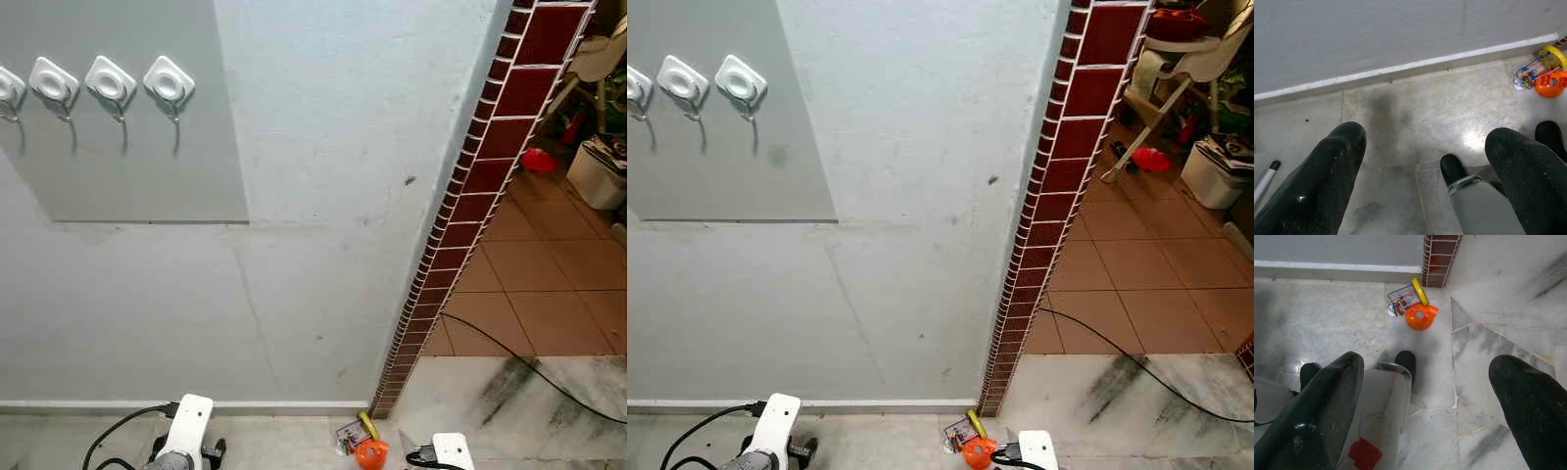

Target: Hang keys on a hook

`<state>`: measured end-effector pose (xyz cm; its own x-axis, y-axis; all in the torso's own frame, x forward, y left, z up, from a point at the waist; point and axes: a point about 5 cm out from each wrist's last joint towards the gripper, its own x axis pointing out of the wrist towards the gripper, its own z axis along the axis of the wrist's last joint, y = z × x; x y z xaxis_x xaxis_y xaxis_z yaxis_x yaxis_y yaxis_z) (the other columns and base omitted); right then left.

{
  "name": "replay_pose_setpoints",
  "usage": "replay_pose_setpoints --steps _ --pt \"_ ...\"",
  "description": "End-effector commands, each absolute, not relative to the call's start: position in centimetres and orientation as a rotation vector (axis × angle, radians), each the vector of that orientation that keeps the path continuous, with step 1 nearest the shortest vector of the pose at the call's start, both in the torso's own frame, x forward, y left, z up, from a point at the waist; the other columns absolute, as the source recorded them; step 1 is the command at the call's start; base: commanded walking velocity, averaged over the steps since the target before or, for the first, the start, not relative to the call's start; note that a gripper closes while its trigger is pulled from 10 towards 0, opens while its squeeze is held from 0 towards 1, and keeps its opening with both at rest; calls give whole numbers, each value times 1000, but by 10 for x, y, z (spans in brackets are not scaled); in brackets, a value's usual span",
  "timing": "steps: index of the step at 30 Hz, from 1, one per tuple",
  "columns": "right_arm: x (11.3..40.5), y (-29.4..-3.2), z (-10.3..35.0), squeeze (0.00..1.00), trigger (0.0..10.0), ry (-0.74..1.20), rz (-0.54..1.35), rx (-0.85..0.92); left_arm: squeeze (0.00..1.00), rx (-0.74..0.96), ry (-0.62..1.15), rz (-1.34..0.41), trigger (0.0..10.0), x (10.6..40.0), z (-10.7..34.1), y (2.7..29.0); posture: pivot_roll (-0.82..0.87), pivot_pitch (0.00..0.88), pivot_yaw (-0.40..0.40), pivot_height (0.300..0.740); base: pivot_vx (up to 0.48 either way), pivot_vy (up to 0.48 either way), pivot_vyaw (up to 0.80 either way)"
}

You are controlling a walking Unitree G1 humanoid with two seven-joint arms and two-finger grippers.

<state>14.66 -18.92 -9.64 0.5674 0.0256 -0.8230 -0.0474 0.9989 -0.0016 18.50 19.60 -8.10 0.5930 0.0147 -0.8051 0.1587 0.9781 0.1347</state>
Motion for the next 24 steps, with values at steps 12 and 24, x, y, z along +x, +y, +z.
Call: replay_pose_setpoints --steps 12,24 --pt "155 -201 -91 0 10000 944 27 -64 0 274 874 -113 10000 197 -76 184 -79 0 2 740 0 0 0" --pt "154 -196 -93 0 10000 957 26 -68 0 146 904 -130 10000 190 -80 184 -83 0 15 740 0 0 0"
